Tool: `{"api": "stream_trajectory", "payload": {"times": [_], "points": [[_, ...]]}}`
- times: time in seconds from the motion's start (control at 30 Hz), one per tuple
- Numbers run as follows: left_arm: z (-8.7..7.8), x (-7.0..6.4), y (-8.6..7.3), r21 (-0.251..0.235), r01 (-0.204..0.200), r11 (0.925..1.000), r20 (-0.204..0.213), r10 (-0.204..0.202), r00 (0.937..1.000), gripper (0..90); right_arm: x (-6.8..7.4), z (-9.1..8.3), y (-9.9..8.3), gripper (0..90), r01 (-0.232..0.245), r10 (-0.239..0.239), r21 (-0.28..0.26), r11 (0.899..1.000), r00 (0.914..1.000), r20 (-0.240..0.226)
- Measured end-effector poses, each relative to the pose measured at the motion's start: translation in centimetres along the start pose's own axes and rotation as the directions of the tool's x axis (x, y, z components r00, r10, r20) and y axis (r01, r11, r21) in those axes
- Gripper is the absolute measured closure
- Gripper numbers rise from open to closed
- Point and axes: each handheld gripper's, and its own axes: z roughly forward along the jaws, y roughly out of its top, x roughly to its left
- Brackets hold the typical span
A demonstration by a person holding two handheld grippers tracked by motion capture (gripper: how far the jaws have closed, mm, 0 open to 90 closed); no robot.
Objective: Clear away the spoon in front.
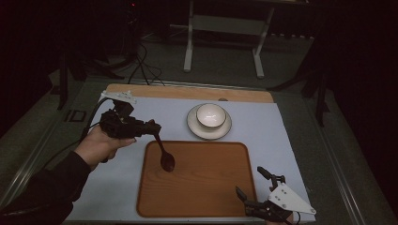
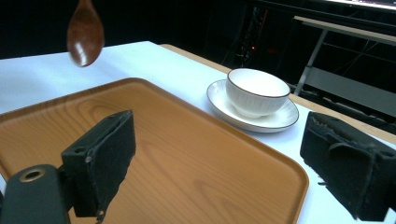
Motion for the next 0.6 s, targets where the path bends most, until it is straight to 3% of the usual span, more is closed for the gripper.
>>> {"api": "stream_trajectory", "payload": {"times": [0.3, 0.43, 0.6], "points": [[2.2, -0.3, -0.5, 0.125, -0.035, 0.9915, 0.072, 0.026, 0.9971, 83.6, 0.0, 0.0, 0.0, 10.4, 0.002, -0.002, 0.006, 1.000, 1.0000, 0.001], [3.6, -0.2, -0.8, 0.200, -0.037, 0.9791, 0.104, 0.016, 0.9944, 83.6, 0.0, 0.0, 0.0, 10.4, -0.001, 0.001, 0.007, 1.000, 1.0000, -0.001], [5.4, 0.1, -1.4, 0.257, -0.033, 0.9659, 0.131, -0.001, 0.9913, 83.5, 0.0, 0.0, 0.0, 10.4, -0.001, 0.001, 0.008, 1.000, 1.0000, -0.002]]}}
